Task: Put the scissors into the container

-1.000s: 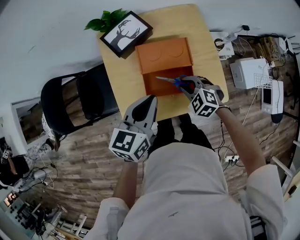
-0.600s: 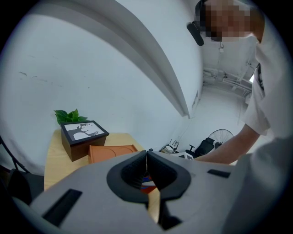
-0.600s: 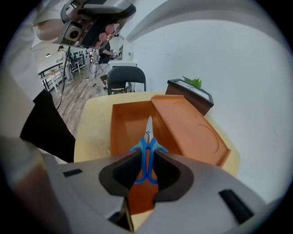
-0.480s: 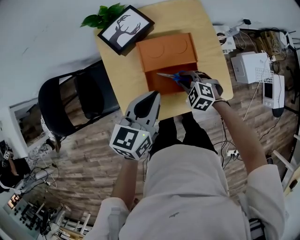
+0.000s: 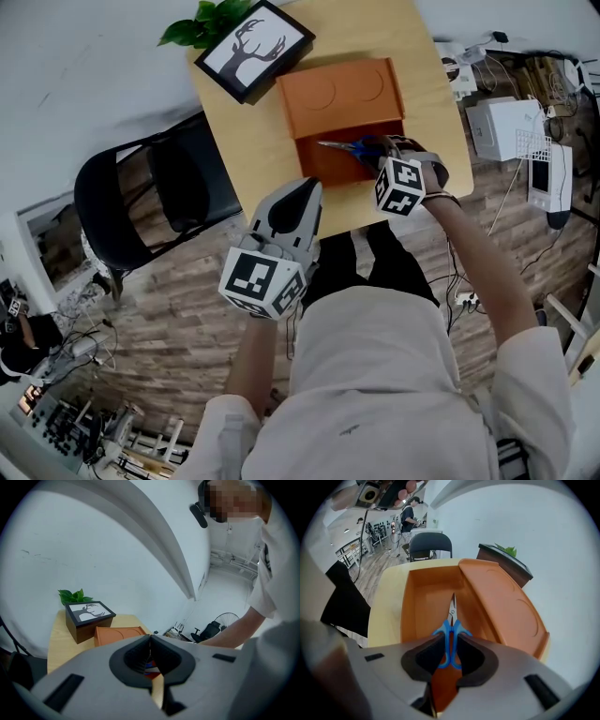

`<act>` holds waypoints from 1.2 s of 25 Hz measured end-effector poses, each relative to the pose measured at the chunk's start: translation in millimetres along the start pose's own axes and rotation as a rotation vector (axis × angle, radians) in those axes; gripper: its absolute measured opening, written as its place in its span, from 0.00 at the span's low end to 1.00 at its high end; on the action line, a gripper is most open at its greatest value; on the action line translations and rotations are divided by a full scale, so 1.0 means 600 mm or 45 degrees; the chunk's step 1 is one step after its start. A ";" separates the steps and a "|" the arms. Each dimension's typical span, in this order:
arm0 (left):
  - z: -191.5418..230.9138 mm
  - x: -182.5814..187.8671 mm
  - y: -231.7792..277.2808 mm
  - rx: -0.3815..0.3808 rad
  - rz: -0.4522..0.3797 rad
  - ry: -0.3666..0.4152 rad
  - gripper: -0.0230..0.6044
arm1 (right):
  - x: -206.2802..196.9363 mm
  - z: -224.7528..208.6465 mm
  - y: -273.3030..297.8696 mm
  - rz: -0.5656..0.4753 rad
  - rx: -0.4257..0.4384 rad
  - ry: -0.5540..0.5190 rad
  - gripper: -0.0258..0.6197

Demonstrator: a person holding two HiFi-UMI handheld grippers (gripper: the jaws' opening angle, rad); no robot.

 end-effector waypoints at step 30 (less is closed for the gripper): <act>-0.027 -0.031 -0.018 0.076 -0.033 -0.020 0.05 | 0.002 0.014 0.002 0.059 -0.056 -0.039 0.17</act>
Point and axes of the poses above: the fingertips, and each gripper's own axes: y forward along the fingers, z to its left, x out of its top, the point moved 9 cm from there along -y, backward along the fingers, and after that the axes turned 10 degrees about -y, right-handed, at the moved point
